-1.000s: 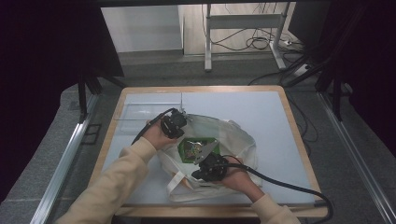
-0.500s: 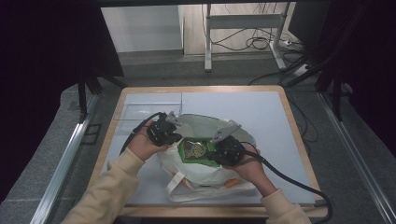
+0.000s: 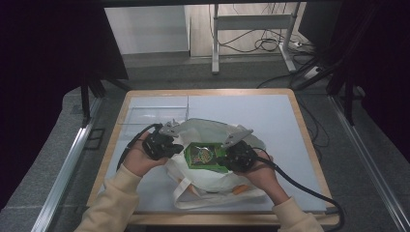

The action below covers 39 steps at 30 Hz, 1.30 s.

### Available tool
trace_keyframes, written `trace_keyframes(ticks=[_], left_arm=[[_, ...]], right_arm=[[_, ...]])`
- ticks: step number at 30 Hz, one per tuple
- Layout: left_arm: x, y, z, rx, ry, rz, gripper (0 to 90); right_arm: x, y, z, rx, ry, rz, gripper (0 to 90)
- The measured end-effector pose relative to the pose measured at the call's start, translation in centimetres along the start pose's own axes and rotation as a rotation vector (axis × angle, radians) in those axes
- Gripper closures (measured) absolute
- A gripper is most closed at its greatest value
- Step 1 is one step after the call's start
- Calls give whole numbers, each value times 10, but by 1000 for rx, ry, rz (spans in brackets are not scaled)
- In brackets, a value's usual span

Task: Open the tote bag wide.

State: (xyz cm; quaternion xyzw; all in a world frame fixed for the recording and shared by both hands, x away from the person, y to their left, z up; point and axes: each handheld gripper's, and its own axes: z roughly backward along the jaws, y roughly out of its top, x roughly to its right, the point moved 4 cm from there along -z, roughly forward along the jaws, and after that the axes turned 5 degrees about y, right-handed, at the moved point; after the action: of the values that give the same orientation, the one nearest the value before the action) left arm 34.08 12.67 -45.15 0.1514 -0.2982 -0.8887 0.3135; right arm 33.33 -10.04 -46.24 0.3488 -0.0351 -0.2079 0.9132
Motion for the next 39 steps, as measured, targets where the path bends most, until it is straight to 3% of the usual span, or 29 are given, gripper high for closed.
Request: trace_keyframes(ticks=[9,13,18,19,22,23,25,26,27,29,30,32,39], left_arm=[[-4,-11,6,27,-2,34,844],[-7,-16,13,80,47,67,670],[-6,-21,25,104,43,74,579],[-7,-22,26,104,45,78,519],[-8,-25,33,114,47,98,468],[-8,-26,35,120,44,105,417],[-9,-28,39,133,44,113,400],[-10,-28,40,135,44,112,388],[-11,-29,41,137,45,114,373],[-13,-30,41,139,42,120,366],[-13,-31,40,139,41,124,366],[-15,-32,39,133,39,125,363],[-17,-35,37,125,40,131,361]], right_arm=[[3,1,2,-2,-6,-14,865],[2,1,2,1,-10,-22,853],[0,2,-2,8,-11,-34,827],[-2,3,-3,12,-9,-38,785],[-5,4,-5,7,-17,-35,718],[-6,6,-5,9,-26,-50,610],[-6,8,-5,14,-36,-59,560],[-6,9,-4,25,-48,-73,512],[-6,12,-3,38,-62,-121,430],[-5,14,-3,45,-79,-172,364],[-5,14,-3,45,-79,-172,364],[-1,14,-5,35,-91,-230,310],[1,15,-13,21,-105,-256,285]])
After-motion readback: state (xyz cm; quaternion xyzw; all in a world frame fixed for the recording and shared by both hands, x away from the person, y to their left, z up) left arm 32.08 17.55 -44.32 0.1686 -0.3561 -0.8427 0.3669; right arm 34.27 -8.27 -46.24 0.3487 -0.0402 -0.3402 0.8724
